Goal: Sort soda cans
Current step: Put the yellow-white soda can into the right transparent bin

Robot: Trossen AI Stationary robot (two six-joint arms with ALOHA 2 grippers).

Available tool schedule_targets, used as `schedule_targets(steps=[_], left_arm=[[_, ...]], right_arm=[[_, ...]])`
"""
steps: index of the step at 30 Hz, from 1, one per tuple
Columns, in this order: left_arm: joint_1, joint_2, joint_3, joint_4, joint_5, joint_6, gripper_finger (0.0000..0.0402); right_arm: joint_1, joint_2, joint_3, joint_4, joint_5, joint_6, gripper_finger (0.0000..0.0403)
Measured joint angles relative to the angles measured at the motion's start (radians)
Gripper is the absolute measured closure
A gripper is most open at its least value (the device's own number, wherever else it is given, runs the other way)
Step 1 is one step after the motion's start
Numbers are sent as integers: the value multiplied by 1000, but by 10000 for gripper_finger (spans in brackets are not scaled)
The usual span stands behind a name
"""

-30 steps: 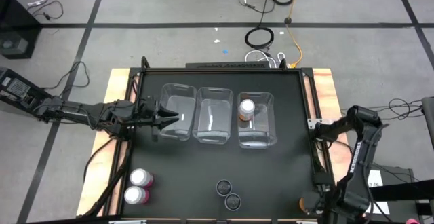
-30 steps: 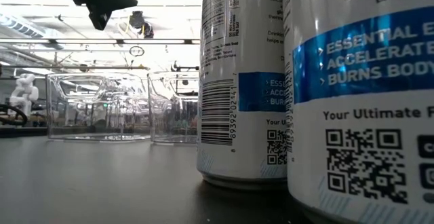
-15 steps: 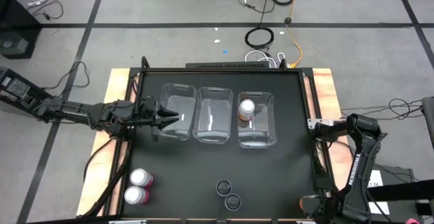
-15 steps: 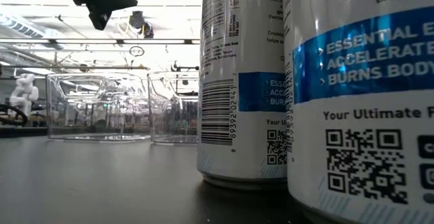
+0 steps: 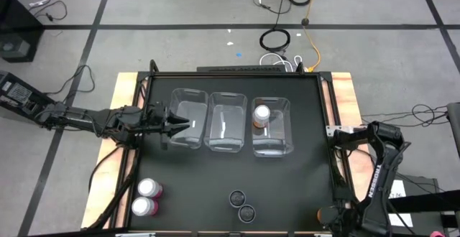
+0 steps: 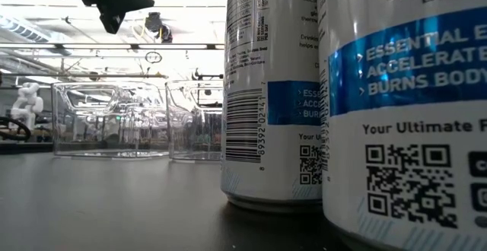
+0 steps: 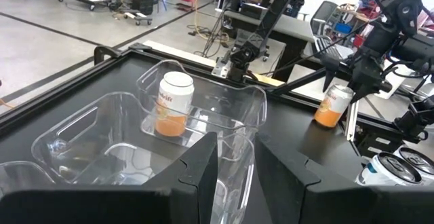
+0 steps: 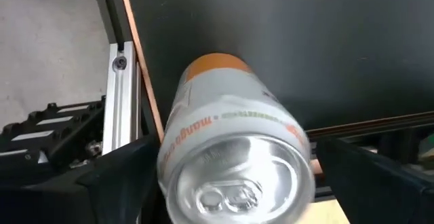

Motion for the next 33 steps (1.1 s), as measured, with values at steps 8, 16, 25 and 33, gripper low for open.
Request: schedule_targets(steps=[8, 16, 25, 33], left_arm=[[0, 0, 0, 0, 0, 0, 293], [0, 0, 0, 0, 0, 1, 293], [0, 0, 0, 0, 0, 1, 293], [0, 0, 0, 0, 0, 1, 293]], right_arm=[[0, 0, -22, 38, -14, 7, 72], [0, 0, -22, 38, -13, -11, 116], [0, -8, -23, 32, -11, -10, 111], [-20, -76, -23, -3, -9, 17, 116]])
